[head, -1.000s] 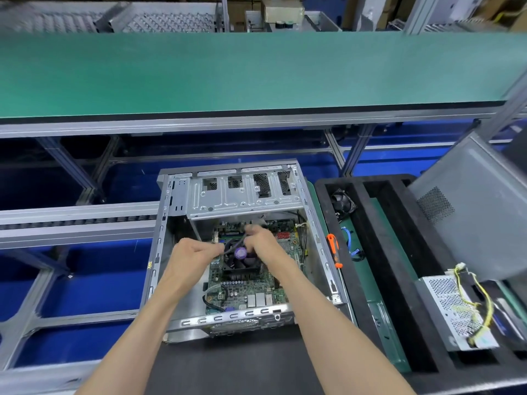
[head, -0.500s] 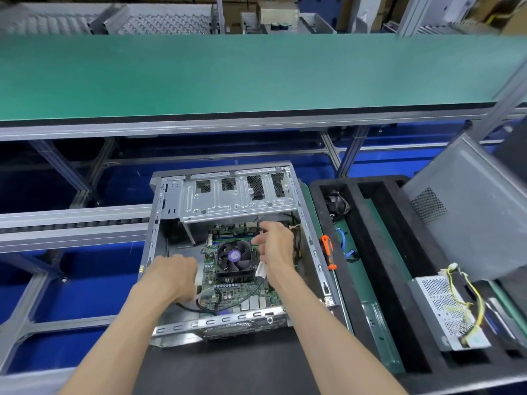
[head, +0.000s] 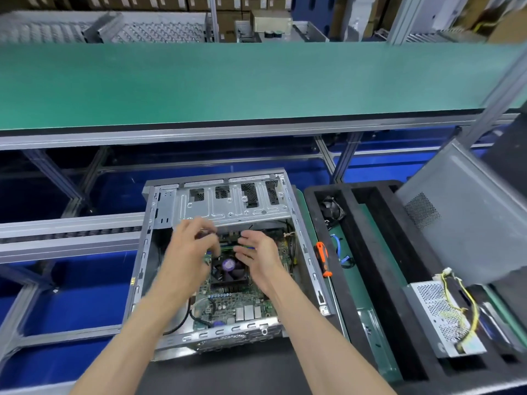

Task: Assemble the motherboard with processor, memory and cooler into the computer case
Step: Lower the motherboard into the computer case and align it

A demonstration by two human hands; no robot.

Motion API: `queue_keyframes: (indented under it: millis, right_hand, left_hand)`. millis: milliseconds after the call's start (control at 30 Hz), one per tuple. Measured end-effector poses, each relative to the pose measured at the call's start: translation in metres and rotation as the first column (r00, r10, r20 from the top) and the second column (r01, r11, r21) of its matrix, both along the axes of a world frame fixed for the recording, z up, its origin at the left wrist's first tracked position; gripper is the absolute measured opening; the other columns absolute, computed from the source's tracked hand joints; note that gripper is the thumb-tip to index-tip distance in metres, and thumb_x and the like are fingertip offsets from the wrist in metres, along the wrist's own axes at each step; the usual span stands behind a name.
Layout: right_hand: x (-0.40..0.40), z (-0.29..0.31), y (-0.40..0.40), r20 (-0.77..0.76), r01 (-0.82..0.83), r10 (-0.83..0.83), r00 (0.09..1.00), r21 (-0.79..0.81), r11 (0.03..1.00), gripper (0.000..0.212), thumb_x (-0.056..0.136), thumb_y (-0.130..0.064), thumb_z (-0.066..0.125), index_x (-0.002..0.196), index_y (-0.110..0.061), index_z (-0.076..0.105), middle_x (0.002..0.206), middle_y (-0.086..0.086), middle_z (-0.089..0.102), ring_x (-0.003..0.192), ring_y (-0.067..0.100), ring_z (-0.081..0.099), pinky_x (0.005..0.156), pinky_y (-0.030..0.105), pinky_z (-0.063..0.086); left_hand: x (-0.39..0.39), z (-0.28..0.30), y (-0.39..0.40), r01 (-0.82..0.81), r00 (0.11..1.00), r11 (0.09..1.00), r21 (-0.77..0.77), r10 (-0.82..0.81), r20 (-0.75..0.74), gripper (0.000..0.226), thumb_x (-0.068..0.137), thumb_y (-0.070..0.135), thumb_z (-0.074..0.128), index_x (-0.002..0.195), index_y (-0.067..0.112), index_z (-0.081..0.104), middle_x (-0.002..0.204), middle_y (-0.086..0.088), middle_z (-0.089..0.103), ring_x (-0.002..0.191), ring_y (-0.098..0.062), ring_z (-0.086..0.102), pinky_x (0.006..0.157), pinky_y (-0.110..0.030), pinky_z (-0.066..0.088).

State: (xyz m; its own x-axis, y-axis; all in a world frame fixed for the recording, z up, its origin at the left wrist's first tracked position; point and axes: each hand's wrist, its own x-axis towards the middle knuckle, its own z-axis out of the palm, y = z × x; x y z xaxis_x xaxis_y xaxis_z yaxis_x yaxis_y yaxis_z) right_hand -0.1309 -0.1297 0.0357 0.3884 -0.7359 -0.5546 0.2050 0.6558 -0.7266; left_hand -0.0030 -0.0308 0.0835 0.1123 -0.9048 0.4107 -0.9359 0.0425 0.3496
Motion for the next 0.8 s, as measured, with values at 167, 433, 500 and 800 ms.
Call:
queue_keyframes:
  millis: [167,433,500,800]
  right_hand:
    - [-0.006,-0.005,-0.009,-0.508,-0.142,-0.02,0.861,-0.279,0.95,0.029,0.093,-0.001,0.043,0.109,-0.015,0.062,0.112,0.001,0.061,0.092,0.013,0.062,0.073,0.023,0.048]
    - [0.005,-0.02,-0.047,-0.651,-0.265,0.045,0.758,-0.244,0.933,0.01,0.097,-0.004,0.04,0.094,-0.01,0.047,0.098,0.01,0.052,0.076,0.017,0.046,0.066,0.03,0.038]
    - [0.008,-0.026,-0.054,-0.636,-0.222,0.036,0.771,-0.216,0.951,0.01,0.096,-0.002,0.039,0.092,-0.005,0.047,0.093,0.01,0.05,0.074,0.017,0.046,0.072,0.03,0.038]
    - [0.019,-0.048,-0.076,-0.625,-0.252,0.123,0.771,-0.123,0.96,0.02,0.101,-0.009,0.048,0.118,-0.009,0.059,0.116,0.006,0.059,0.094,0.018,0.05,0.084,0.026,0.038]
  left_hand:
    - [0.028,-0.001,-0.005,-0.049,0.937,0.947,0.317,-0.066,0.344,0.027,0.065,-0.014,0.071,0.067,0.011,0.061,0.074,-0.003,0.059,0.074,-0.026,0.057,0.062,-0.035,0.049]
    - [0.037,-0.053,-0.035,-0.301,0.954,0.688,0.661,0.224,0.201,0.027,0.088,0.004,0.048,0.114,0.006,0.052,0.113,-0.017,0.062,0.105,-0.035,0.06,0.084,-0.039,0.049]
    - [0.036,-0.062,-0.046,-0.258,0.956,0.718,0.647,0.289,0.061,0.019,0.086,-0.003,0.047,0.102,0.006,0.051,0.108,-0.02,0.058,0.108,-0.038,0.055,0.079,-0.036,0.041]
    - [0.038,-0.096,-0.082,-0.212,0.838,0.656,0.724,0.503,-0.21,0.038,0.105,0.014,0.033,0.14,0.009,0.049,0.141,-0.019,0.049,0.13,-0.035,0.043,0.093,-0.029,0.034]
